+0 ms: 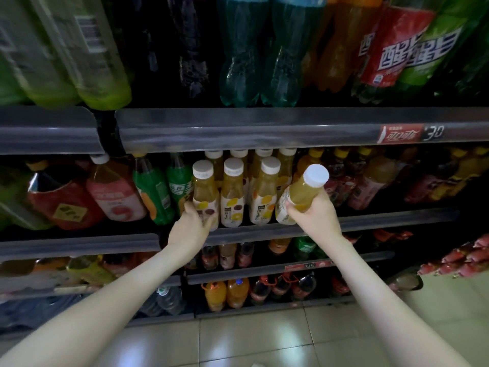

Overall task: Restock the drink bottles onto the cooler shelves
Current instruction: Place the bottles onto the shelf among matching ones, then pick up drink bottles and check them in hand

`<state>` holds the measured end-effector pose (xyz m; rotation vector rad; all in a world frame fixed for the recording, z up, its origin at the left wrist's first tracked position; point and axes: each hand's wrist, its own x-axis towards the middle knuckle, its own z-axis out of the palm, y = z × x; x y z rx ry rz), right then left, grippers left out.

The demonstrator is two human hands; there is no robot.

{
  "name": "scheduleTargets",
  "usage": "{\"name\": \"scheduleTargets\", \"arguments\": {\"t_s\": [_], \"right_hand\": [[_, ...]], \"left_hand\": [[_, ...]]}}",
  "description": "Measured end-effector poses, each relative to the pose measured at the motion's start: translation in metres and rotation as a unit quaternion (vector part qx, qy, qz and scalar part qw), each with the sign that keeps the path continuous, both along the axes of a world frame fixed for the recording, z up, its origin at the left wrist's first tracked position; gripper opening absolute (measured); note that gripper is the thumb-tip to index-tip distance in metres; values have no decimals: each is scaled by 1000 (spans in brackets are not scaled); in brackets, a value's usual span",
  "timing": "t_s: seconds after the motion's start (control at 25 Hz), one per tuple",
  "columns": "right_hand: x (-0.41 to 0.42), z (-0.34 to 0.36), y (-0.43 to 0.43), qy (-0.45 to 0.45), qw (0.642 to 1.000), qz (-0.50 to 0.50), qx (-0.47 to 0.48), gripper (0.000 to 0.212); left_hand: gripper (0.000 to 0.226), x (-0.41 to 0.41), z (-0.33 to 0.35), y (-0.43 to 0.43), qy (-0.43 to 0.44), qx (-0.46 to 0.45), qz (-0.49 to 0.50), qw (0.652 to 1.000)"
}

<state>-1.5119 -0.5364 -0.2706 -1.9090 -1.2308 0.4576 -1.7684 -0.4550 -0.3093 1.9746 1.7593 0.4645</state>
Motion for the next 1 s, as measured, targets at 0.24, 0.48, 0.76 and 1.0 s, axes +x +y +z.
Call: {"name": "scheduleTargets", "arguments": {"t_s": [0.24,0.48,0.76,1.0], "right_hand": [[10,-18,41,-27,993,90,-70,25],[13,-42,51,-48,986,115,-112,62],[-40,-48,9,47,997,-65,10,72],[-164,-91,-17,-40,987,96,-120,53]], "left_hand": [[66,20,1,8,-29,-1,21,999],[63,32,3,9,-46,-4,64,997],[65,25,2,-6,-98,-98,28,990],[41,-89,-37,-62,-18,-49,-23,998]]}}
